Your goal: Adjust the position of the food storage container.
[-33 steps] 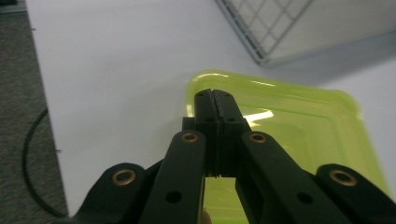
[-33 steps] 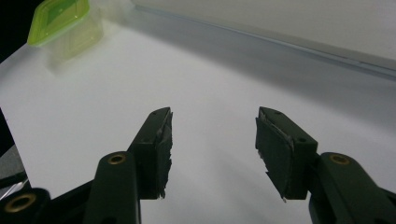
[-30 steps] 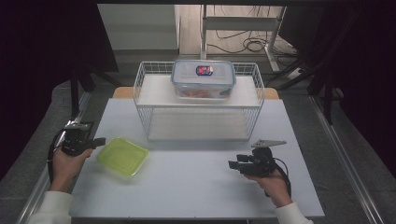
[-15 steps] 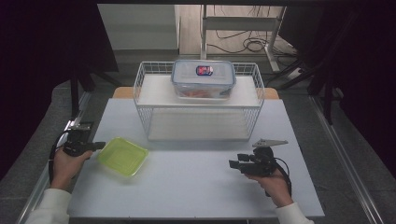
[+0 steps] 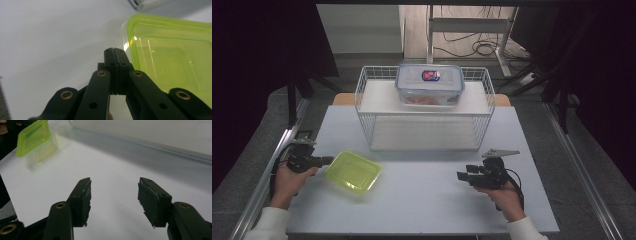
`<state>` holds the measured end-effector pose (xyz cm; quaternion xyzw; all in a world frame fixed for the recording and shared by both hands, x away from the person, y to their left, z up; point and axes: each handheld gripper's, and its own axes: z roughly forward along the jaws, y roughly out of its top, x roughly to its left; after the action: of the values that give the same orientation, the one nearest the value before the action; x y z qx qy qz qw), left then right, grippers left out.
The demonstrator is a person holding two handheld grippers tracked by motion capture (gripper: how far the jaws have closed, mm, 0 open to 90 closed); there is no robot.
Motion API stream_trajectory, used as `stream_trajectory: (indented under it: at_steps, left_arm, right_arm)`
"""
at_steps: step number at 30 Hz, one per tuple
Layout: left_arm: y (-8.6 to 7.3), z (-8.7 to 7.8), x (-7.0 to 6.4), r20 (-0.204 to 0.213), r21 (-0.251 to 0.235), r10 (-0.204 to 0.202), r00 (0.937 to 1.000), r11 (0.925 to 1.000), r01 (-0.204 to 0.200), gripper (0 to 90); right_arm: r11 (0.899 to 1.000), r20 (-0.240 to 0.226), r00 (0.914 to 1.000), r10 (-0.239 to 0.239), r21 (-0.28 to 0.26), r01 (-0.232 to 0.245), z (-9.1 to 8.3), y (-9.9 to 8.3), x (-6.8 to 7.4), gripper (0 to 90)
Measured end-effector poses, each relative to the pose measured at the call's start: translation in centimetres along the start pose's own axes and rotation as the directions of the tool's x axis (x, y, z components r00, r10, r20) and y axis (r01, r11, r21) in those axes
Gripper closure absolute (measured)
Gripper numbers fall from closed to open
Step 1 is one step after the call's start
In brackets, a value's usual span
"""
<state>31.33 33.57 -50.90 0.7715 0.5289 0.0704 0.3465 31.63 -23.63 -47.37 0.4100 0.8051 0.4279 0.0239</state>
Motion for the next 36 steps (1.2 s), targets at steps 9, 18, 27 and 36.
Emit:
stream_trajectory:
  at_steps: [9, 18, 27, 36]
  left_arm:
    - [-0.7, 0.0, -2.0, 0.046, 0.001, 0.044, 0.9980, 0.9990, -0.044, 90.0]
    - [-1.4, 0.2, -3.9, 0.105, 0.002, 0.057, 0.9929, 0.9984, -0.057, 90.0]
    - [-0.9, 1.2, -6.3, 0.137, 0.028, 0.107, 0.9848, 0.9934, -0.111, 90.0]
    - [-0.7, 2.1, -8.9, 0.185, 0.027, 0.138, 0.9730, 0.9890, -0.145, 90.0]
  right_arm:
    - [1.000, -0.003, 1.0000, -0.002, 0.000, 0.002, 0.1, 0.0, 0.1, 43.7]
    - [1.000, -0.005, 1.0000, -0.005, 0.003, 0.005, 0.2, 0.1, 0.2, 43.6]
    - [1.000, -0.006, 0.9999, -0.008, 0.007, 0.008, 0.3, 0.2, 0.3, 43.5]
    - [1.000, -0.008, 0.9999, -0.009, 0.001, 0.009, 0.2, 0.2, 0.2, 43.5]
